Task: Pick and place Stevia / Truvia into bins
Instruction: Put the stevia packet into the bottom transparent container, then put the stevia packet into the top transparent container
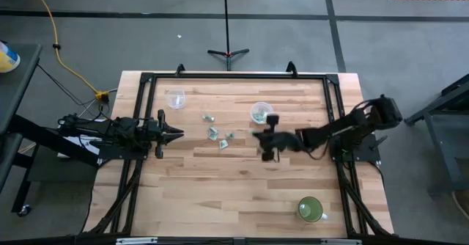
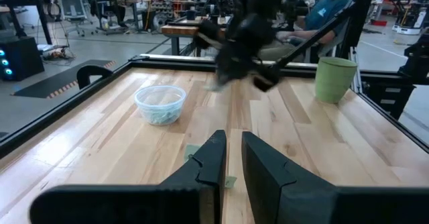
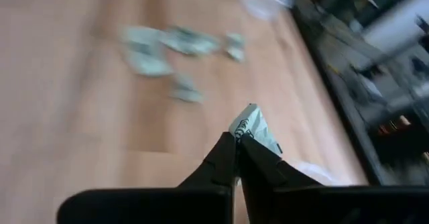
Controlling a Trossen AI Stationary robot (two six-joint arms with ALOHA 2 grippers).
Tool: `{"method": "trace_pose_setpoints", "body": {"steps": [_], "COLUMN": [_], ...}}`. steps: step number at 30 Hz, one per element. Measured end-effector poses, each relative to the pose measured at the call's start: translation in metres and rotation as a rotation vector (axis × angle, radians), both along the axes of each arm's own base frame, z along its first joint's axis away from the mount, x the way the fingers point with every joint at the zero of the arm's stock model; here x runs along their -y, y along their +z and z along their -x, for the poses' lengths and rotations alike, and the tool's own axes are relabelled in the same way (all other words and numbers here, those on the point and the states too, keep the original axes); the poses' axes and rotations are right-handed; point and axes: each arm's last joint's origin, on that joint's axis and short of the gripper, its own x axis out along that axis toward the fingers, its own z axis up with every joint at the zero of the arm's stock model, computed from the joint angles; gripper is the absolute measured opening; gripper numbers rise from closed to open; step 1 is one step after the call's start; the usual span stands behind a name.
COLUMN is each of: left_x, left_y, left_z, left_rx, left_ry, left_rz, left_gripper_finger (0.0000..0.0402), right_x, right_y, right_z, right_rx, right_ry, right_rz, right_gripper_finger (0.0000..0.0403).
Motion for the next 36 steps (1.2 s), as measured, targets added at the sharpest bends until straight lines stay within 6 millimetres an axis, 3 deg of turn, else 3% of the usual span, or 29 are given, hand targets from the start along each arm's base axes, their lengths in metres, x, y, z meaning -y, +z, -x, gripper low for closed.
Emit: {"method": "trace_pose_setpoints", "body": {"steps": [6, 9, 13, 20, 23, 26, 33, 36], "left_x": [0.000, 0.000, 0.000, 0.000, 0.000, 0.000, 0.000, 0.000], "left_y": [0.000, 0.000, -0.001, -0.002, -0.002, -0.002, -0.002, -0.002], "left_z": [0.000, 0.000, 0.000, 0.000, 0.000, 0.000, 0.000, 0.000], "left_rx": [-0.001, -0.004, -0.010, -0.016, -0.017, -0.018, -0.017, -0.016], "left_ry": [0.000, 0.000, 0.000, 0.000, 0.000, 0.000, 0.000, 0.000], "left_rz": [0.000, -0.001, -0.002, -0.003, -0.003, -0.003, 0.004, 0.004], "left_gripper_finger": [0.0083, 0.0083, 0.0083, 0.0083, 0.0083, 0.0083, 0.0083, 0.0083], "right_x": [0.064, 0.082, 0.094, 0.095, 0.092, 0.081, 0.048, 0.042], "right_y": [-0.007, -0.010, -0.007, 0.006, 0.017, 0.020, 0.001, 0.003], "right_z": [0.008, 0.013, 0.015, 0.013, 0.020, 0.041, 0.123, 0.142], "right_rx": [-0.102, -0.116, -0.059, 0.057, 0.111, 0.198, 0.476, 0.578], "right_ry": [-0.102, -0.076, -0.157, -0.181, -0.145, -0.080, 0.080, 0.138], "right_rz": [-0.113, -0.232, -0.257, -0.280, -0.355, -0.389, -0.487, -0.501], "right_gripper_finger": [0.0004, 0.0010, 0.0054, 0.0169, 0.0193, 0.0195, 0.0156, 0.0138]}}
